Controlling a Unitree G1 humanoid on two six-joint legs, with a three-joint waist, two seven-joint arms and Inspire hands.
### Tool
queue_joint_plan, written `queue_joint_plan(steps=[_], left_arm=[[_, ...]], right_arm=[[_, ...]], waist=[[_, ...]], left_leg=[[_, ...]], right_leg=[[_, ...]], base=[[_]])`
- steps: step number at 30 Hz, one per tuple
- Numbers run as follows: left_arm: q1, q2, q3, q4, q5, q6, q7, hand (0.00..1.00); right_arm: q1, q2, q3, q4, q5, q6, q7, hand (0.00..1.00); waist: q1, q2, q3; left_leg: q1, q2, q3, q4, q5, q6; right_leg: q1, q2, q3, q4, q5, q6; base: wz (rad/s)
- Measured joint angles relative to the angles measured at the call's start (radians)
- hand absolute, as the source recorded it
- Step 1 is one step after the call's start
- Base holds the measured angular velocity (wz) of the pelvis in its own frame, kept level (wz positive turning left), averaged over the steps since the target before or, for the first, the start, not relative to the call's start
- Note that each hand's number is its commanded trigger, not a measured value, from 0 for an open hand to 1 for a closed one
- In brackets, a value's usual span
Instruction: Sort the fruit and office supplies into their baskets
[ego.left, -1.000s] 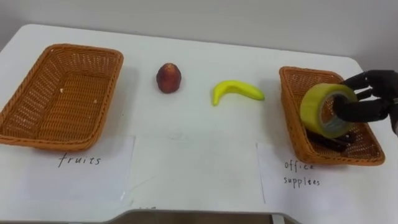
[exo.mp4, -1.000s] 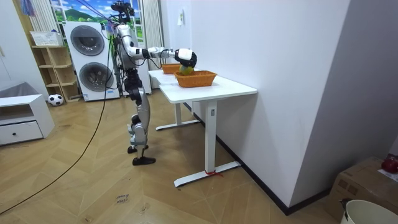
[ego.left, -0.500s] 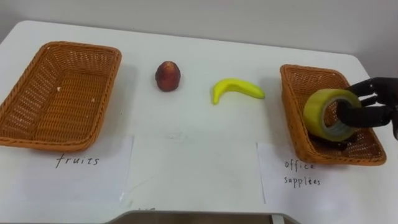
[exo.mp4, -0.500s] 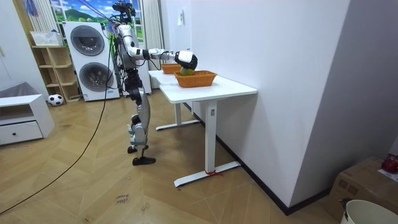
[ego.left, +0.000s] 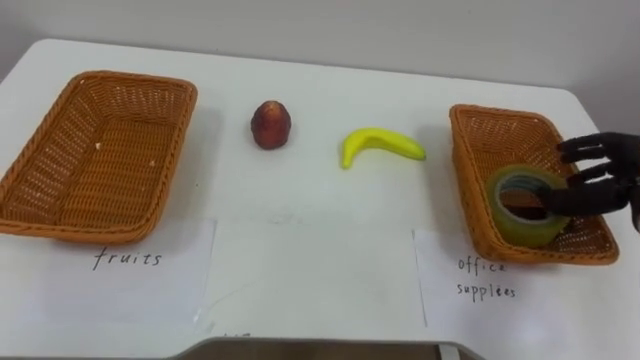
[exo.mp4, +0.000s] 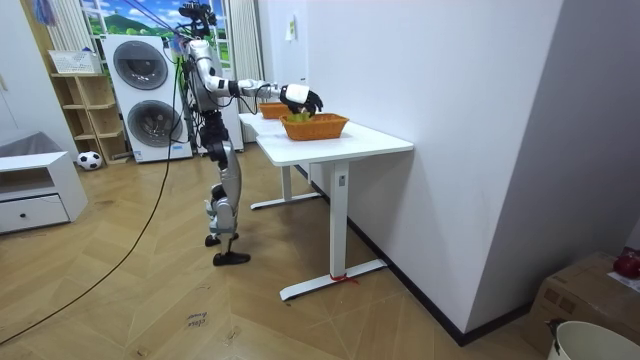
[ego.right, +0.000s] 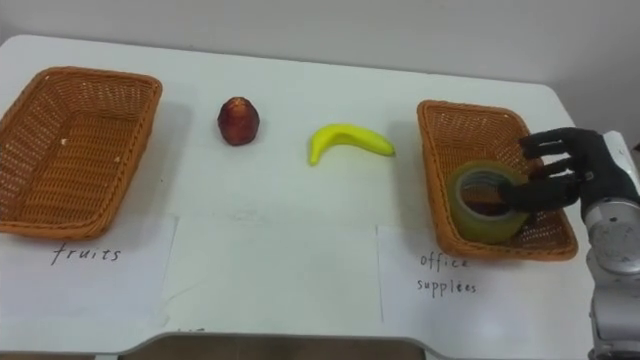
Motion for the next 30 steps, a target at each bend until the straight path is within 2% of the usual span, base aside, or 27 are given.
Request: queue_joint_plan(steps=[15,23,30], left_arm=[[0.0,0.0,-0.002,-0.004,-0.001,0.001,0.004,0.0],[-0.011,0.0,-0.002,-0.002,0.0,0.002,0.003,0.0],[-0.021,-0.008,-0.005,0.005,-0.002,0.003,0.003,0.0]], right_arm=[[0.0,0.0,0.003,-0.015,-0.035,0.001,0.0,0.0],[0.0,0.0,0.005,-0.182,-0.035,0.003,0.001,0.0],[-0.015,0.0,0.007,-0.225,-0.038,0.002,0.001,0.0]], waist=[[-0.003,-0.007,0.0012],[-0.001,-0.014,0.0011],[0.022,-0.004,0.0091]], left_leg=[[-0.001,0.0,0.001,-0.003,0.0,0.0],[0.001,0.0,0.0,0.001,0.0,0.0],[0.003,0.005,0.005,0.001,0.0,0.0]], right_leg=[[0.001,0.0,0.0,0.0,0.0,0.0],[0.006,0.001,0.003,0.0,0.0,0.0],[0.006,0.003,0.007,0.003,0.0,0.0]], base=[[0.0],[0.0],[0.0]])
